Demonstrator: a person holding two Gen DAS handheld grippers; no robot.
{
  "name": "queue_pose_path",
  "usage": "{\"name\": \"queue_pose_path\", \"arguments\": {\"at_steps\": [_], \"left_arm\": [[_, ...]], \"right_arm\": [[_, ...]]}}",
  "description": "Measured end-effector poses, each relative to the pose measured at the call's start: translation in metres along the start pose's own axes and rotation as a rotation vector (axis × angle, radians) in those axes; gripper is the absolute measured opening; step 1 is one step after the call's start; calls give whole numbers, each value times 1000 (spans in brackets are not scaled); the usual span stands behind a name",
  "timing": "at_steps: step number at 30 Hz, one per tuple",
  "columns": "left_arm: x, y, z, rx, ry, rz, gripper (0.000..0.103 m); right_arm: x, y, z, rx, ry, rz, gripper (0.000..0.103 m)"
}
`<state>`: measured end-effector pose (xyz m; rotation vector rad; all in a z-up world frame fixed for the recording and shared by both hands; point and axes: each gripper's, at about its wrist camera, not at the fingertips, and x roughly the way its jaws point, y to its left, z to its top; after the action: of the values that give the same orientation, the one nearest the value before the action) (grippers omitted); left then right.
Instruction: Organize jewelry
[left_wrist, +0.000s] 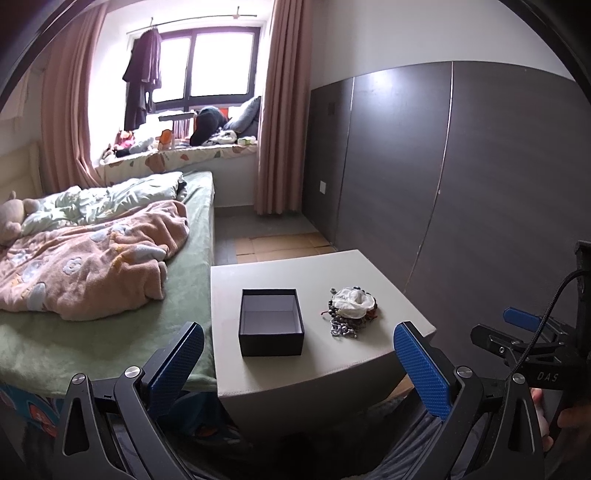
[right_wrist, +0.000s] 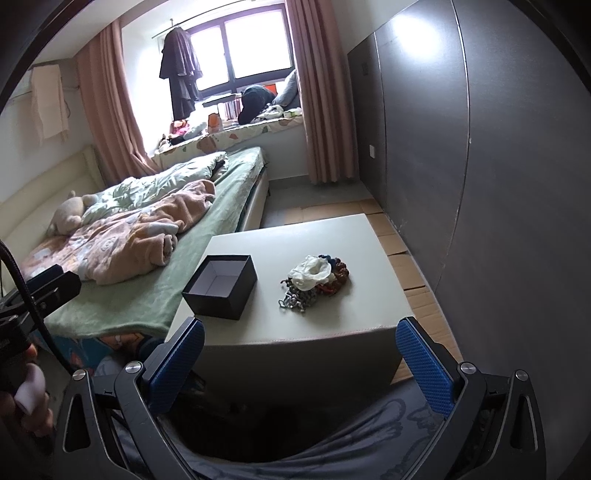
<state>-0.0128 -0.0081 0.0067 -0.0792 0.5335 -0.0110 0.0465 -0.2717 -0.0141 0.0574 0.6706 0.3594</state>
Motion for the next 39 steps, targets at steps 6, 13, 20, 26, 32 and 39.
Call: {"name": "queue_pose_path", "arguments": {"at_steps": [6, 13, 20, 26, 32, 39], "left_arm": [[13, -5, -4, 1, 26, -11, 103], [38, -18, 0, 37, 53, -50, 103], [73, -36, 11, 69, 77, -113, 103], [106, -56, 20, 87, 102, -156, 103], [141, -73, 21, 92, 146, -207, 100], [187, -86, 16, 97, 218, -241, 93]], "right_arm": [[9, -11, -3, 23, 12, -9, 103], [16, -28, -2, 55, 18, -16, 103], [15, -45, 4, 79, -5, -40, 103], [30, -71, 5, 123, 20, -54, 103], [46, -104, 8, 189, 33, -71, 103], [74, -137, 2, 249, 75, -103, 103]]}}
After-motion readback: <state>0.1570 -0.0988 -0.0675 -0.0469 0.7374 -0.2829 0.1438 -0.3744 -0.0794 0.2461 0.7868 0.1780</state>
